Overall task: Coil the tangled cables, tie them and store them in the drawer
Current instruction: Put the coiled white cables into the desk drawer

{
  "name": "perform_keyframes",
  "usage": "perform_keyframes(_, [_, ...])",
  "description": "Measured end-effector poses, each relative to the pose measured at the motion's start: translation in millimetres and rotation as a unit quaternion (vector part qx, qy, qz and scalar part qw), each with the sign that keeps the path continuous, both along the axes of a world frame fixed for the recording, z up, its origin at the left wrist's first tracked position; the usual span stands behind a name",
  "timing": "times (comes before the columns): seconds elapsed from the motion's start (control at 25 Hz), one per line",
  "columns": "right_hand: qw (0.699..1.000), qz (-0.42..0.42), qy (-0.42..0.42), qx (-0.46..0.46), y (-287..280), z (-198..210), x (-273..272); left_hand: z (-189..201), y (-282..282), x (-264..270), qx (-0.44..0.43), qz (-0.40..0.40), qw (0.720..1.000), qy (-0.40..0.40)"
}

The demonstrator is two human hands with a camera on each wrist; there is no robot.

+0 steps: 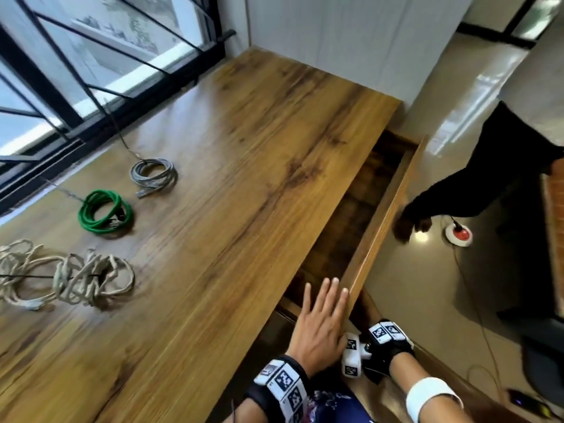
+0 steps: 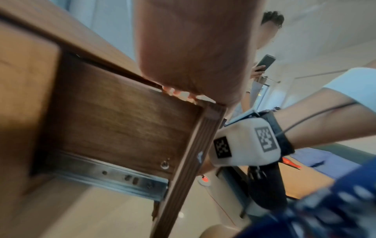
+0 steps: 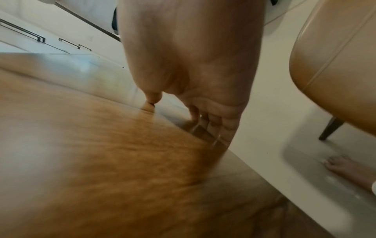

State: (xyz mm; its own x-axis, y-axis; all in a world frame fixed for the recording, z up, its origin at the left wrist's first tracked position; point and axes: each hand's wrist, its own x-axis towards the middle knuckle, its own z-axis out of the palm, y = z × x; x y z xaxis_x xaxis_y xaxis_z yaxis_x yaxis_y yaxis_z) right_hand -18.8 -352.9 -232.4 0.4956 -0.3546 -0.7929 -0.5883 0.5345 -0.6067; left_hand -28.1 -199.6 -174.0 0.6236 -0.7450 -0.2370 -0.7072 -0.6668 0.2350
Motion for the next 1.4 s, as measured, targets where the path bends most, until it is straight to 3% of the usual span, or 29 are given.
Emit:
perform_keyframes(0.16, [0.998, -0.044, -0.019, -0.046, -52.1, 19.0, -45.8, -8.1, -32.8, -27.7, -0.037, -0.045, 0.996, 0.061])
perform_keyframes(0.28, [0.972, -0.058, -0.062, -0.220, -88.0, 54.4, -57.1, -4.4, -55.6, -39.5, -0.063, -0.100, 0.988, 0.097])
perform_keyframes(0.4, [0.920, 0.116, 0.004, -0.374, -93.1, 70.7, -53.5, -4.2, -72.2, -54.6, -0.049, -0.126, 0.980, 0.143])
perform_keyframes(0.48, [0.858, 0.248, 0.092, -0.441, -87.7, 67.2, -55.3, -4.3, -77.2, -60.6, -0.038, -0.157, 0.976, 0.144])
perform_keyframes(0.52, [0.844, 0.272, 0.110, -0.449, -90.2, 63.9, -58.6, -4.9, -77.1, -60.9, -0.043, -0.175, 0.974, 0.137])
perform_keyframes(0.64, [0.854, 0.258, 0.119, -0.435, -104.1, 62.4, -73.8, -2.0, -61.6, -45.0, -0.059, -0.202, 0.971, 0.111])
perform_keyframes(0.76, [0.857, 0.250, 0.134, -0.429, -112.6, 67.3, -82.4, -6.8, -28.2, -15.8, -0.056, -0.136, 0.986, 0.071])
perform_keyframes(0.84, [0.853, 0.254, 0.138, -0.434, -115.0, 71.6, -89.0, -5.6, -12.0, -0.9, -0.008, -0.079, 0.995, 0.066])
perform_keyframes(1.12, [0.830, 0.259, 0.176, -0.461, -114.2, 82.1, -95.0, -7.3, -9.5, -6.1, 0.011, -0.077, 0.994, 0.075])
perform_keyframes(1.16, [0.815, 0.279, 0.193, -0.470, -119.7, 83.6, -94.2, -3.8, -8.1, -5.0, -0.009, -0.083, 0.994, 0.075])
perform_keyframes(1.24, [0.742, 0.350, 0.230, -0.523, -164.7, 42.6, -86.8, 16.5, 1.9, 2.0, -0.085, -0.044, 0.991, 0.088])
perform_keyframes(1.28, [0.722, 0.374, 0.195, -0.548, -173.8, 36.6, -63.6, 34.7, 13.2, 7.5, -0.133, 0.009, 0.985, 0.112])
perform_keyframes(1.36, [0.662, 0.448, 0.014, -0.601, -176.7, 16.9, -18.3, 69.0, 42.1, 17.8, -0.257, 0.113, 0.952, 0.124])
perform_keyframes(1.4, [0.642, 0.500, -0.028, -0.581, -140.6, 42.1, 15.9, 87.0, 68.9, 22.9, -0.318, 0.176, 0.924, 0.117])
